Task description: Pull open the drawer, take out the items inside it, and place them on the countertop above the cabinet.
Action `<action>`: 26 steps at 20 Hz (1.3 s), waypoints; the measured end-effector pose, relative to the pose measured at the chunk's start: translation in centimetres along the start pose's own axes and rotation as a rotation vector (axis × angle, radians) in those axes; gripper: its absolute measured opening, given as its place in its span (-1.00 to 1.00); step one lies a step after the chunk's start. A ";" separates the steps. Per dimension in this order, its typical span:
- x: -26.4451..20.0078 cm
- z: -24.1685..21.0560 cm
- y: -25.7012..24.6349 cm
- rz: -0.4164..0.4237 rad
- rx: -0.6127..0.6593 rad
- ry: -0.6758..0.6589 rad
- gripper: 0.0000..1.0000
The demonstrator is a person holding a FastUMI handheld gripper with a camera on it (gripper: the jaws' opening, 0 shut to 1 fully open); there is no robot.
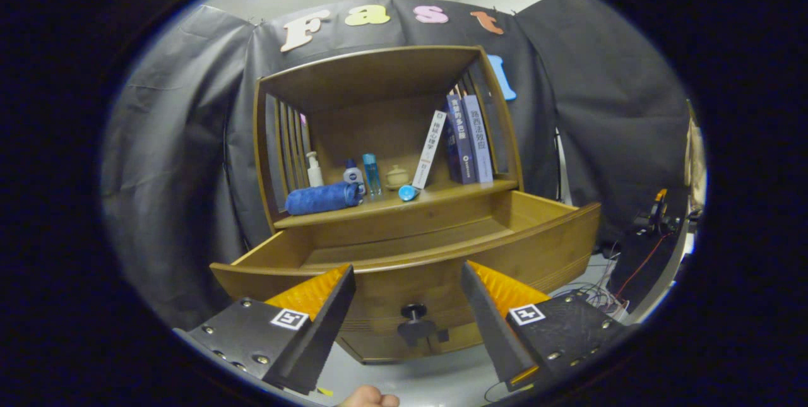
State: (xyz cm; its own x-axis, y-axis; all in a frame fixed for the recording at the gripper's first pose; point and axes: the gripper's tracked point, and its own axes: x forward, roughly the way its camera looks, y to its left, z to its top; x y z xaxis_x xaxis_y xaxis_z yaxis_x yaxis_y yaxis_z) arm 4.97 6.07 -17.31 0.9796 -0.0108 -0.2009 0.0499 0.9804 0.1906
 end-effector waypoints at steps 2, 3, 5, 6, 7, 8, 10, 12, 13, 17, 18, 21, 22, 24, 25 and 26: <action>0.8 -0.8 0.5 0.026 0.014 0.024 0.99; 1.1 -1.7 0.3 0.022 0.005 0.053 0.99; 1.4 -2.5 -0.3 0.011 -0.003 0.086 0.99; 1.6 -2.6 -0.2 0.015 0.003 0.089 1.00; 1.8 -2.7 -0.3 0.015 0.005 0.095 0.99; 1.9 -2.9 -0.6 0.010 0.005 0.103 0.99; 2.5 -3.2 -1.0 0.001 -0.003 0.116 0.99; 2.5 -3.1 -1.1 0.006 -0.012 0.114 0.99; 2.6 -2.9 -1.2 0.004 -0.015 0.110 0.99; 2.8 -2.4 -1.1 0.012 -0.021 0.082 0.98; 2.8 -2.6 -1.1 0.017 -0.018 0.085 0.98; 3.0 -2.6 -1.2 0.015 0.009 0.087 0.98; 3.1 -2.5 -1.3 0.007 0.002 0.089 0.98; 3.2 -2.4 -1.6 -0.016 -0.019 0.096 0.98; 3.4 -2.2 -1.7 -0.026 -0.025 0.102 0.98; 3.5 -2.2 -1.8 -0.032 -0.026 0.109 0.98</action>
State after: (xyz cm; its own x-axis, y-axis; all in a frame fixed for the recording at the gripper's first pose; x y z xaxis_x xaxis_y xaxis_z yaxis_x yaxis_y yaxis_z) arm 7.91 4.67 -20.52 0.9505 -0.0220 -0.3098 0.0742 0.9847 0.1579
